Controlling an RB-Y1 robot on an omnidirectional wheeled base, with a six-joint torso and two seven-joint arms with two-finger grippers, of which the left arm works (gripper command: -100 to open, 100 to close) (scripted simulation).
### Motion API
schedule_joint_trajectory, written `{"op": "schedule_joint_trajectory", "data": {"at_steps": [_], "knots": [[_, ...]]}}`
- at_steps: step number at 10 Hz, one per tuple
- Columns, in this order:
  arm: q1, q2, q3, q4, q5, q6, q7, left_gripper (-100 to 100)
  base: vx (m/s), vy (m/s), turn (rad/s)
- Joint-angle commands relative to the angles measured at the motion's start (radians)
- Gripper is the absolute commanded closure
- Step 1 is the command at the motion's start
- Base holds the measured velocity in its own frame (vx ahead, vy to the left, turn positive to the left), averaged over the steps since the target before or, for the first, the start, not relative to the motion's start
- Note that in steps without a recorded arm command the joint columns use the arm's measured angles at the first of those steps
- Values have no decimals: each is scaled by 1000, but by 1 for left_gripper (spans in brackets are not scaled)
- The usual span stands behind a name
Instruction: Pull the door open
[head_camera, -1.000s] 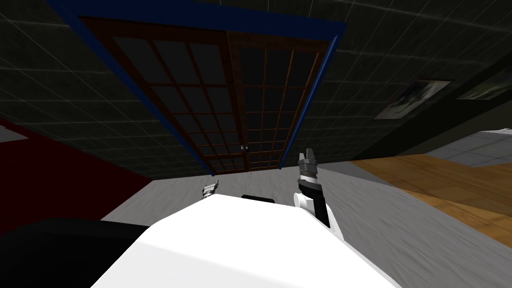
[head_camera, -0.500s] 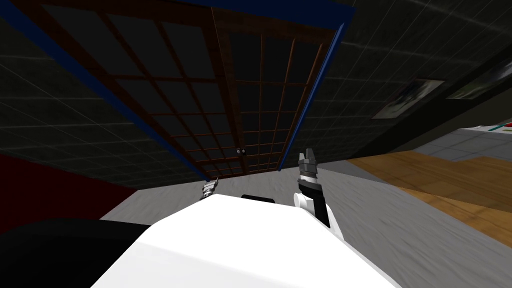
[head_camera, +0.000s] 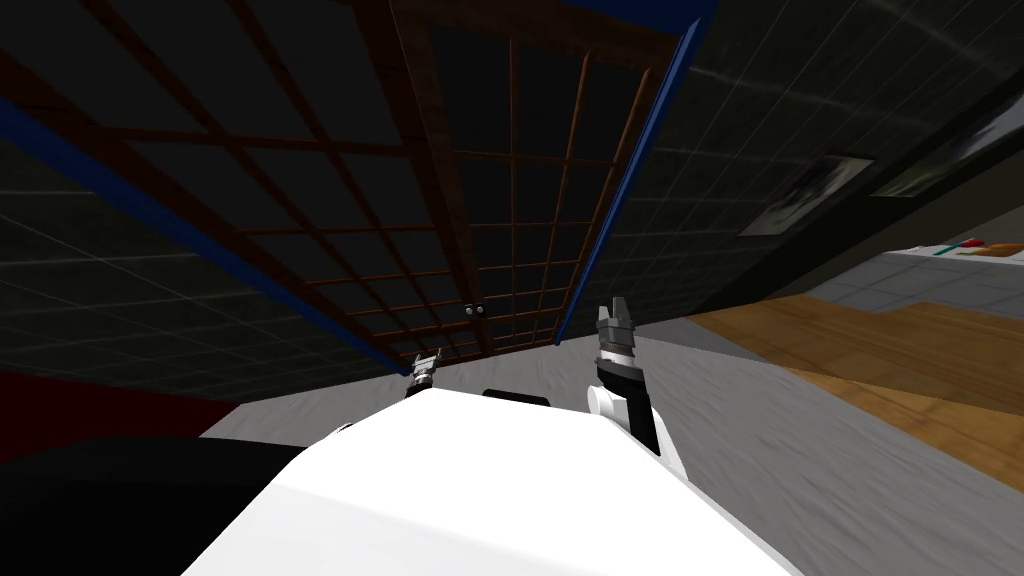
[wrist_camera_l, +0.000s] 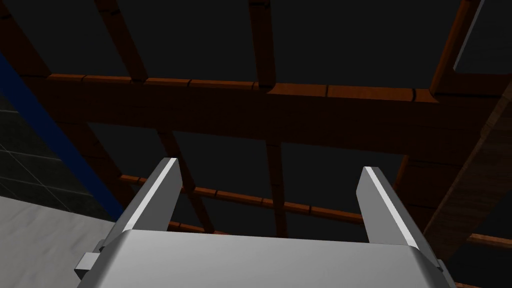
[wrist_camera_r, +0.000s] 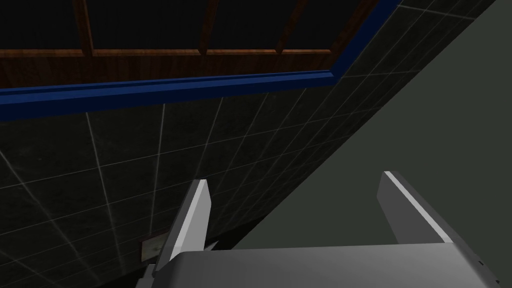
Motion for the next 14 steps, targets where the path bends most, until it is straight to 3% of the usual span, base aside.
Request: {"op": "schedule_joint_trajectory", "data": {"at_steps": [1, 2, 5, 8, 9, 12, 13, 14], "knots": [[17, 1, 4, -40, 3, 18, -11, -100, 57, -4, 3], [-5, -5, -3, -52, -2, 17, -8, -100, 136, 11, -108], [-5, -5, -3, -111, -2, 17, -8, -100, 65, -3, -24], [-5, -5, -3, -52, -2, 17, -8, -100, -12, -6, -1], [-28, -11, -10, -65, -7, 15, -6, -100, 117, 19, -125], [-34, -13, -12, -68, -8, 15, -6, -100, 115, 12, -42], [-59, -21, -20, -82, -13, 14, -4, -100, 107, -1, -131], [-59, -21, -20, -83, -13, 14, -4, -100, 142, 6, -93]]}}
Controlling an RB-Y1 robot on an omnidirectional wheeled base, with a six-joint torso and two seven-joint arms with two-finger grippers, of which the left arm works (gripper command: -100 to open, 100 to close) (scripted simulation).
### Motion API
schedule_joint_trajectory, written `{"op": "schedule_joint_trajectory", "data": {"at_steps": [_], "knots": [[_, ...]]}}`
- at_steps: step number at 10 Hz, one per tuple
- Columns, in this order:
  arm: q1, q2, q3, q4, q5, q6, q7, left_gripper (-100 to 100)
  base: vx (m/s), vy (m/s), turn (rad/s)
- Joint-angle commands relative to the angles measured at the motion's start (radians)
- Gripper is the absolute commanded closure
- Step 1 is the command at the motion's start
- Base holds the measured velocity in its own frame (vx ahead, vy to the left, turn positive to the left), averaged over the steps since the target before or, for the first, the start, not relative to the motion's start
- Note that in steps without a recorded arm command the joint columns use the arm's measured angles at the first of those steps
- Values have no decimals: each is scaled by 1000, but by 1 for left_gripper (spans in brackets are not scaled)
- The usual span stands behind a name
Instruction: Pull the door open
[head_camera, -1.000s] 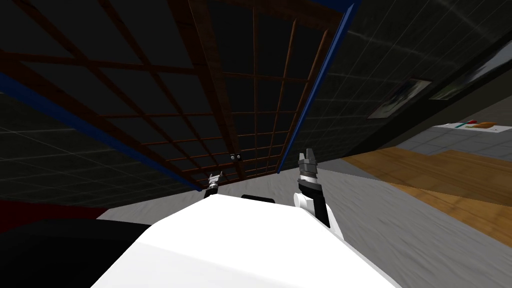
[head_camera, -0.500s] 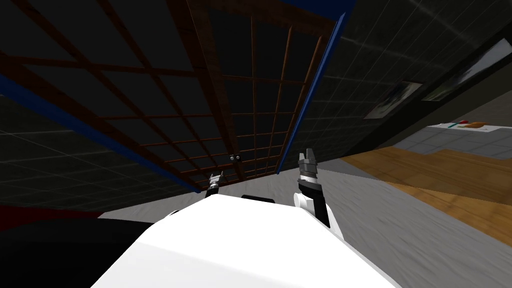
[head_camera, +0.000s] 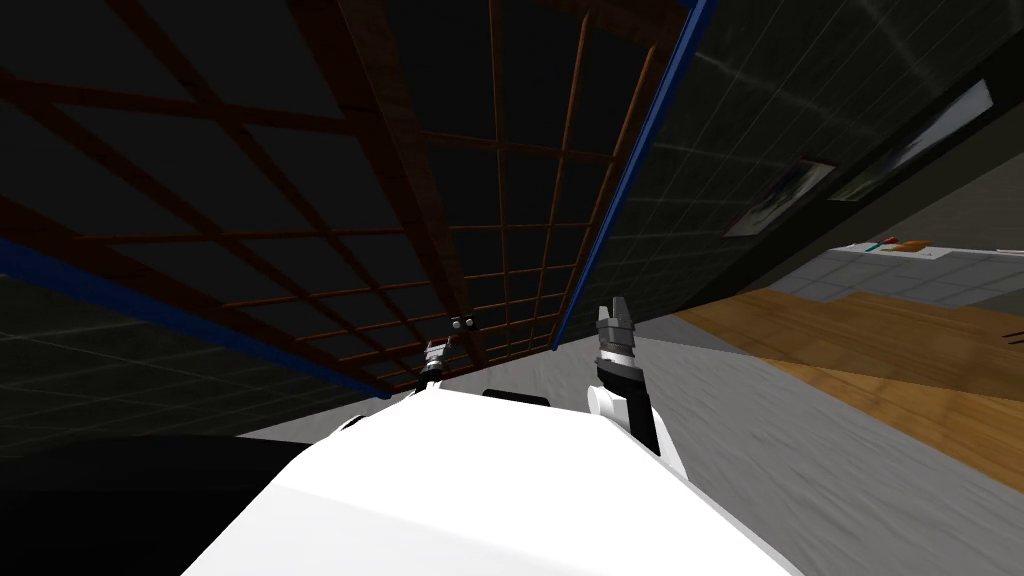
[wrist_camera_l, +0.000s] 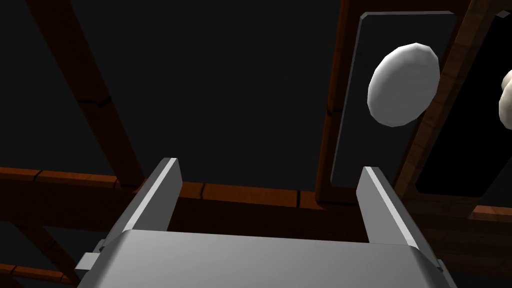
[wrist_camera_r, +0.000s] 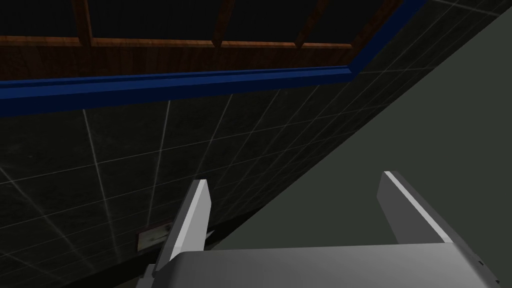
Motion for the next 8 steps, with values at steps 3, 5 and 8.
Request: {"op": "schedule_joint_trajectory", "data": {"at_steps": [3, 5, 8], "knots": [[-48, -10, -16, 11, -10, -20, 16, -100, 151, -13, -82], [-48, -12, -16, -6, -10, -11, 9, -100, 132, -9, -61], [-48, -12, -16, -6, -10, -11, 9, 100, -26, -3, -1]]}}
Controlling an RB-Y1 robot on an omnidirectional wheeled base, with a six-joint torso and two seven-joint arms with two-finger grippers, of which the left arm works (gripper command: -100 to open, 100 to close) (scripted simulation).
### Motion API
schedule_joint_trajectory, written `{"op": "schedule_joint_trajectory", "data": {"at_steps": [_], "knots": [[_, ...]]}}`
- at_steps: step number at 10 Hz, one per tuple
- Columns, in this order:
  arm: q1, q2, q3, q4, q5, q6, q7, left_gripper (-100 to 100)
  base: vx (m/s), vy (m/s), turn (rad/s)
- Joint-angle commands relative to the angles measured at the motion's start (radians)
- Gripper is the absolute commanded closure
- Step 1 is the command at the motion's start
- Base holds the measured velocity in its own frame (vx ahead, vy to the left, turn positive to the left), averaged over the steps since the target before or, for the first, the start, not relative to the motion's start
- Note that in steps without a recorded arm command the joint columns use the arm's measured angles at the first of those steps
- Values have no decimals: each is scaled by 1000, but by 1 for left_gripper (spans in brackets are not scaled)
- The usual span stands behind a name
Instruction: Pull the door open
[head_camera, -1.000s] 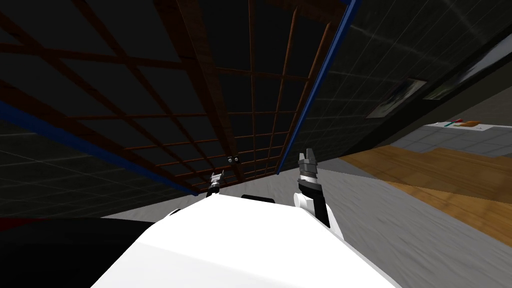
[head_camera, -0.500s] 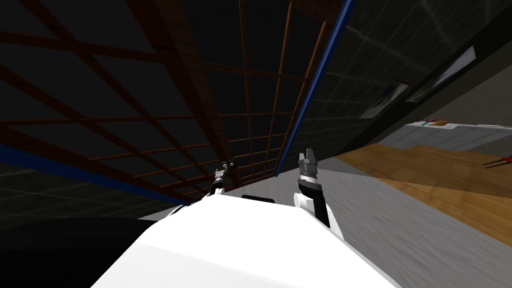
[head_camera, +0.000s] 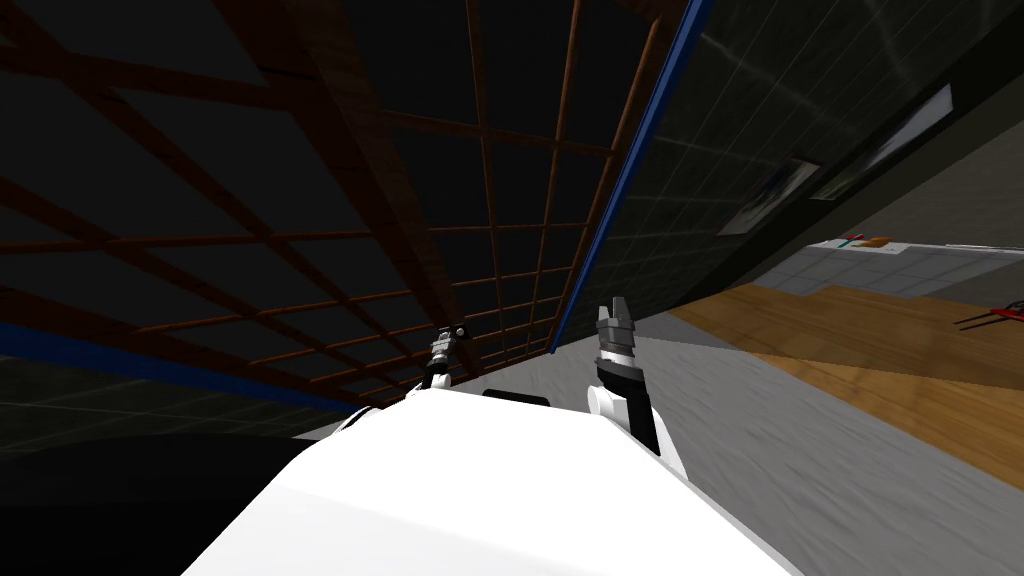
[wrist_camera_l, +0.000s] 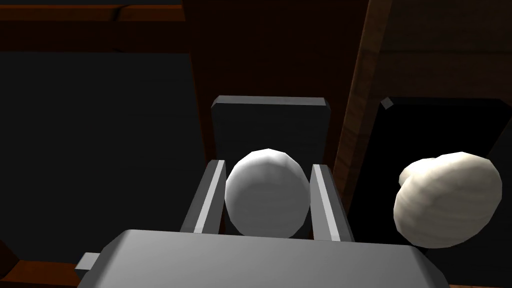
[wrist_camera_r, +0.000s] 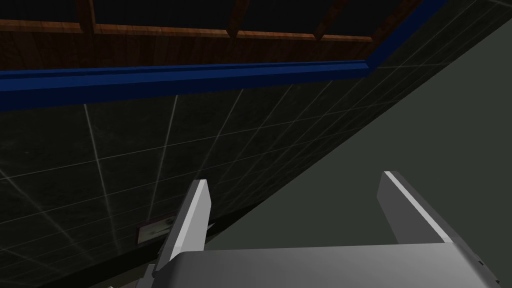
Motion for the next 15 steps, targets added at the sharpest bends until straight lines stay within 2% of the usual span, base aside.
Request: {"op": "schedule_joint_trajectory", "data": {"at_steps": [1, 3, 4, 6, 7, 9, 10, 11, 13, 14, 15], "knots": [[1, 1, 0, 0, 0, 1, 0, 100, -8, 4, -7], [1, 1, 0, 0, 0, 1, 0, 100, 0, 0, 0], [23, 7, 4, 13, 4, 2, -1, 100, -95, -27, 61], [23, 7, 4, 13, 4, 2, -1, 100, -102, -4, 24], [36, 11, 7, 20, 7, 3, -1, 100, -98, -21, 36], [36, 11, 7, 3, 7, 3, -1, 100, -78, -12, 20], [36, 11, 7, 20, 7, 3, -1, 100, -17, 2, -9], [49, 15, 11, 27, 9, 3, -1, 100, -52, 14, 59], [49, 15, 11, 12, 9, 3, -1, 100, -51, 11, 22], [49, 15, 11, 25, 9, 3, -1, 100, -13, -12, -7], [61, 20, 13, 33, 12, 4, -1, 100, -55, -10, 13]]}}
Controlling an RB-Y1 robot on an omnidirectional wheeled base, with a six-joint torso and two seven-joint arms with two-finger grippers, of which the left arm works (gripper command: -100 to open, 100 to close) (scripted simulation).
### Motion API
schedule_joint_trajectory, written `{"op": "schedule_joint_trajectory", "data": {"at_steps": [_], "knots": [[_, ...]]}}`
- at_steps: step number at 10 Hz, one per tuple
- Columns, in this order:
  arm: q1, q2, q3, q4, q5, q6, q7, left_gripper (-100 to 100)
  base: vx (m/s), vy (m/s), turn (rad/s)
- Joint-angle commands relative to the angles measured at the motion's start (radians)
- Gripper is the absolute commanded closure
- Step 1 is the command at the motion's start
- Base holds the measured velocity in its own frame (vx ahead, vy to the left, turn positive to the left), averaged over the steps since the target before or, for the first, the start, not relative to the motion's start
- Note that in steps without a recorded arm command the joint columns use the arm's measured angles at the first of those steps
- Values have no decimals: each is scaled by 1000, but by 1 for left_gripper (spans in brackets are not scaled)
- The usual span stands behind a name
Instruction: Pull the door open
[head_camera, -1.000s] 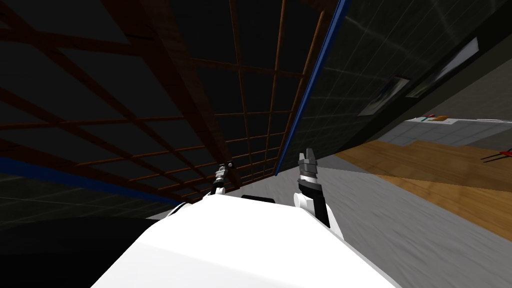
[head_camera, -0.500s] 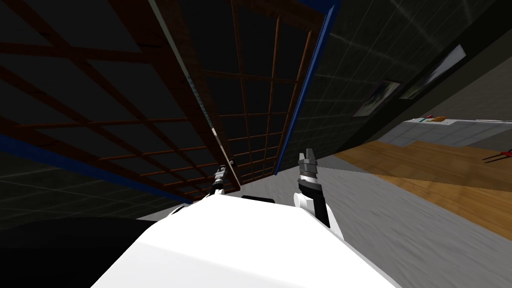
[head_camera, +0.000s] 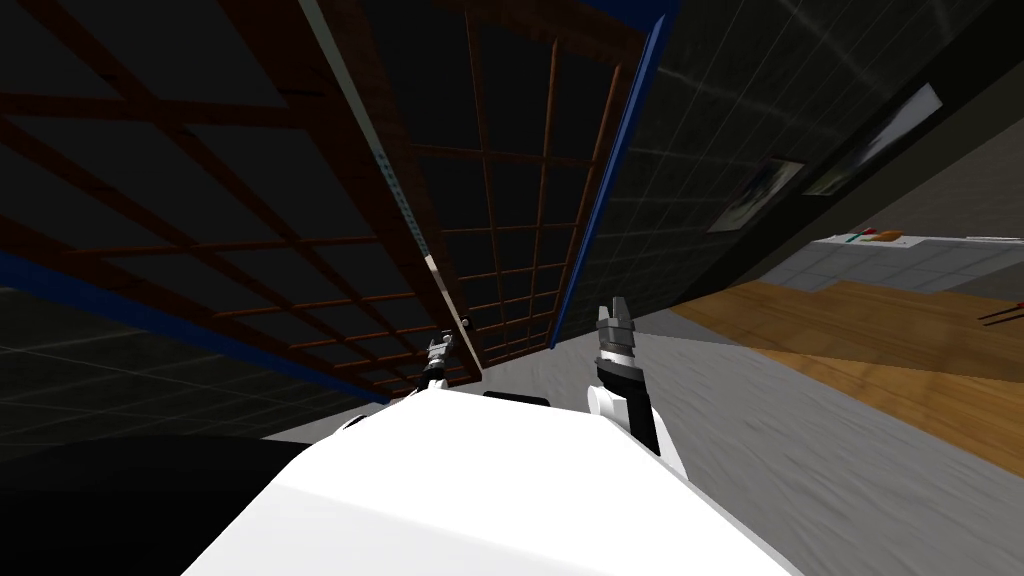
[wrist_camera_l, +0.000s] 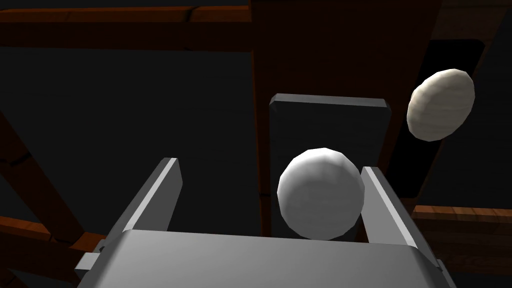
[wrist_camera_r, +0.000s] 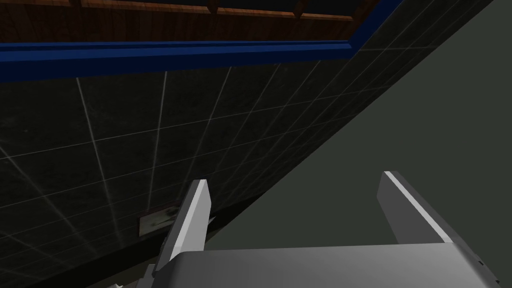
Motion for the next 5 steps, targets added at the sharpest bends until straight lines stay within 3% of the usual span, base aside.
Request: {"op": "schedule_joint_trajectory", "data": {"at_steps": [1, 3, 5], "knots": [[12, 14, 7, 50, 4, -13, 11, 100, -69, 4, 46], [17, 16, 8, 57, 5, -13, 11, 100, -59, -10, -8], [17, 16, 8, 35, 5, -13, 11, 100, -20, -6, 28]]}}
